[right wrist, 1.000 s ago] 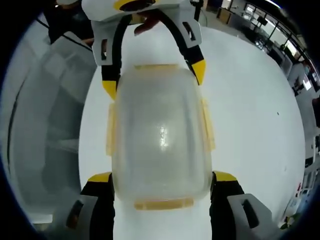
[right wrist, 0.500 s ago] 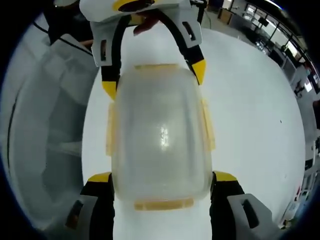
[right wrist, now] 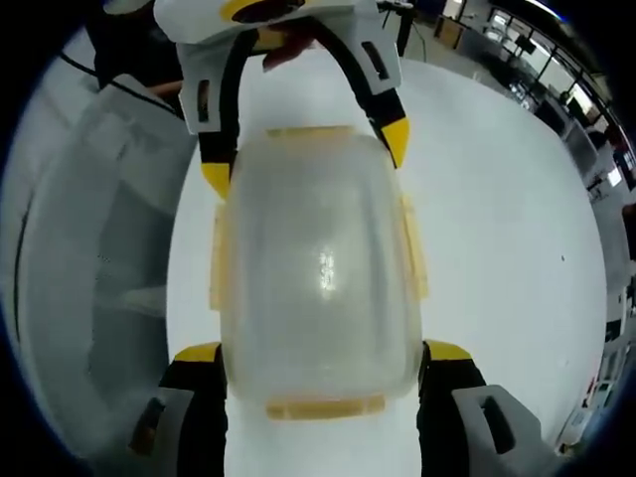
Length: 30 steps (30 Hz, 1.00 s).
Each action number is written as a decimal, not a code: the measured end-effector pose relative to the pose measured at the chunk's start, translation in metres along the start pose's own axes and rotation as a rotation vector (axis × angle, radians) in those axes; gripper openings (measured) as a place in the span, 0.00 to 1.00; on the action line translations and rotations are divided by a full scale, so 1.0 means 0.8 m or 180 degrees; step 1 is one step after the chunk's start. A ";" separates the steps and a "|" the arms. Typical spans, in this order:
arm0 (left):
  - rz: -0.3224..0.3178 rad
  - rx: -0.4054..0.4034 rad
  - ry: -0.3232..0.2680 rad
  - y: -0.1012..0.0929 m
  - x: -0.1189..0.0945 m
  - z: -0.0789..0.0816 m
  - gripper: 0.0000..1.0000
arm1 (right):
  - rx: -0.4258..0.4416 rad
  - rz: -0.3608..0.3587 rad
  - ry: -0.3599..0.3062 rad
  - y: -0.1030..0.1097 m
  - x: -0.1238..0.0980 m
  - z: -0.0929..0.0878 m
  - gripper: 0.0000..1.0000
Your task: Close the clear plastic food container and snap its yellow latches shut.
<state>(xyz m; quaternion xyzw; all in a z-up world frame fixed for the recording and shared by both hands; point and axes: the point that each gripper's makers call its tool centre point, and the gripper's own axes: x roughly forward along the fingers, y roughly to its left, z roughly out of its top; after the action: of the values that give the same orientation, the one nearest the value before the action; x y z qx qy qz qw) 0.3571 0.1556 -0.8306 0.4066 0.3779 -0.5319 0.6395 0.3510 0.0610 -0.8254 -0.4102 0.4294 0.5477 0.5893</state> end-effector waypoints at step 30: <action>-0.0002 -0.0032 0.0037 -0.004 -0.012 -0.037 0.85 | -0.0013 0.0008 -0.0044 0.010 0.013 0.036 0.80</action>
<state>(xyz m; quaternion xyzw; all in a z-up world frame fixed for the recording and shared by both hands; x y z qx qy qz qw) 0.3513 0.1864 -0.8334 0.4064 0.3844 -0.5278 0.6391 0.3448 0.0922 -0.8273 -0.4071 0.4248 0.5522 0.5907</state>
